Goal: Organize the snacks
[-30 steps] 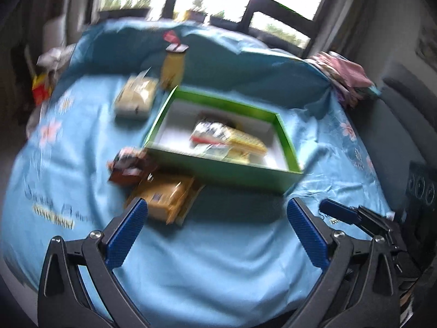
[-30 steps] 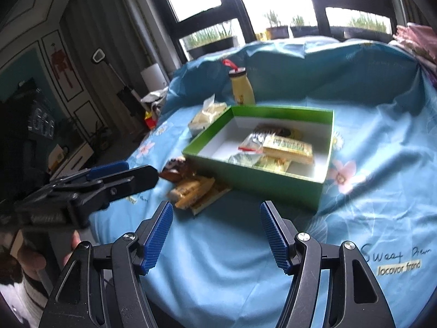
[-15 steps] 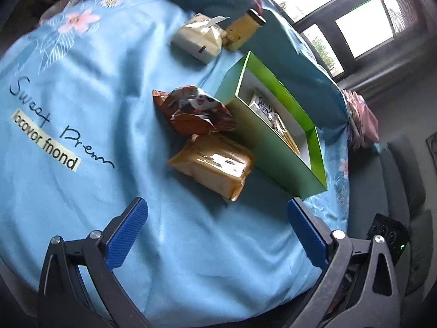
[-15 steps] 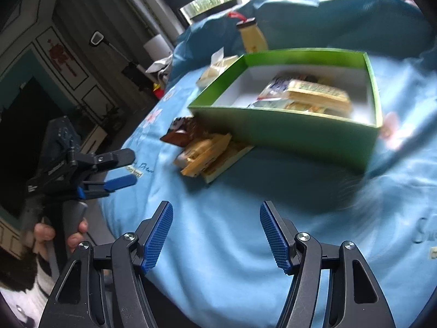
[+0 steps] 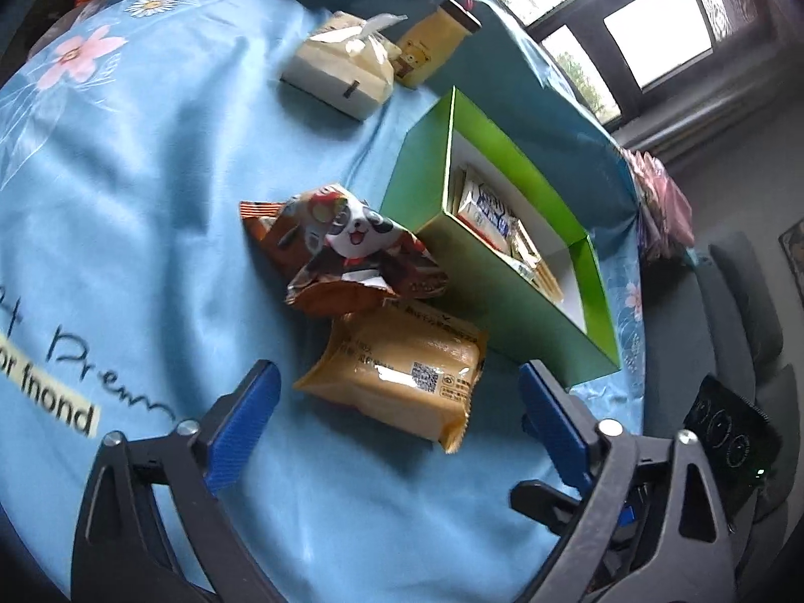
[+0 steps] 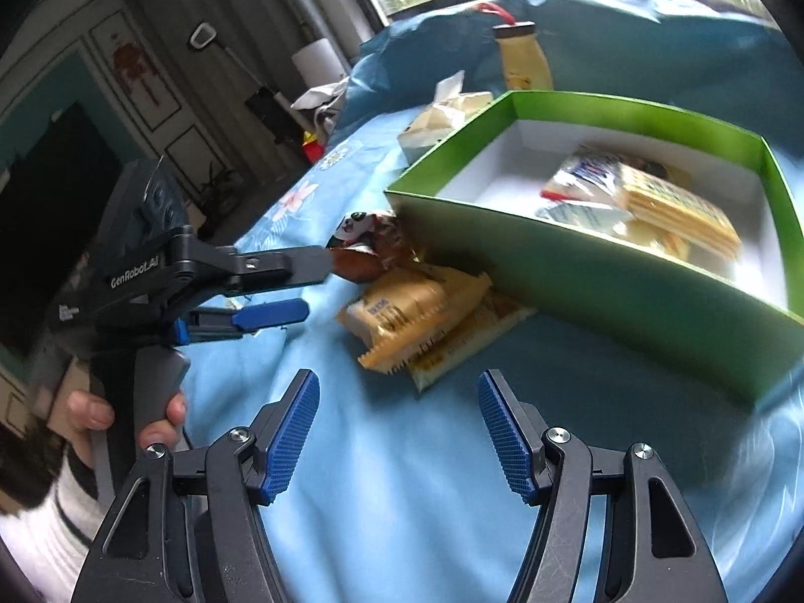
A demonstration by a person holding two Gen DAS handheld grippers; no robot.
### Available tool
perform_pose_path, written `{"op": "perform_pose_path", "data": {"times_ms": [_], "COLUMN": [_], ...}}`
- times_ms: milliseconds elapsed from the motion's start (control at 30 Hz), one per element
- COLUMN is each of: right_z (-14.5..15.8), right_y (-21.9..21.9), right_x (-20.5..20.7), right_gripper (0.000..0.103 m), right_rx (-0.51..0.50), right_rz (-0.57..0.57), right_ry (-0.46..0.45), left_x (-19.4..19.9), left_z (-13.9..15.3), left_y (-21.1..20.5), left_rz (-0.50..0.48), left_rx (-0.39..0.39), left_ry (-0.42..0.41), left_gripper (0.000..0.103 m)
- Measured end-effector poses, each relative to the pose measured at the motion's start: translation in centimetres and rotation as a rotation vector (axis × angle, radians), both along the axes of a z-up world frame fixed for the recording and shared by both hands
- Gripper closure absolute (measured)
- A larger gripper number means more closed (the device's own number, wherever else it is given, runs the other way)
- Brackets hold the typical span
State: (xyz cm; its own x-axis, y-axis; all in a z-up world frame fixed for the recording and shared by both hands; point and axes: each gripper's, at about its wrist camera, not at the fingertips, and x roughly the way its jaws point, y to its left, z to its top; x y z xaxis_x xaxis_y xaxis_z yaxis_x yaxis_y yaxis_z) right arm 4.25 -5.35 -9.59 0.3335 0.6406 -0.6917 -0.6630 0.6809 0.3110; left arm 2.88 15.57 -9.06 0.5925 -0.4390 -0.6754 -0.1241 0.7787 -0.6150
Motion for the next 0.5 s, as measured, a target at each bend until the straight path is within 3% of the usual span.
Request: {"op": "perform_pose_path", "data": {"times_ms": [233, 300, 400, 500], "right_z": [-1.1, -1.2, -1.3, -1.2], "right_y": [2.2, 2.7, 3.3, 3.6], "right_x": [1.1, 1.3, 1.5, 1.7], "right_gripper": [0.036, 0.036, 0.036, 0.036], "right_rx": [-0.055, -0.068, -0.085, -0.099], "right_rz": [0.021, 0.026, 0.037, 0.041], "right_ry": [-0.026, -0.036, -0.052, -0.067], "left_x": [1.2, 1.5, 2.1, 2.1], "left_z": [-0.8, -1.0, -1.7, -1.9], "left_y": [-0.4, -0.3, -0.1, 0.2], "left_rz": [-0.029, -0.031, -0.018, -0.022], "left_rx": [0.027, 0.026, 0.046, 0.013], "left_ry": [0.016, 0.022, 0.059, 0.052], "left_gripper": [0.019, 0.026, 0.028, 0.028]}}
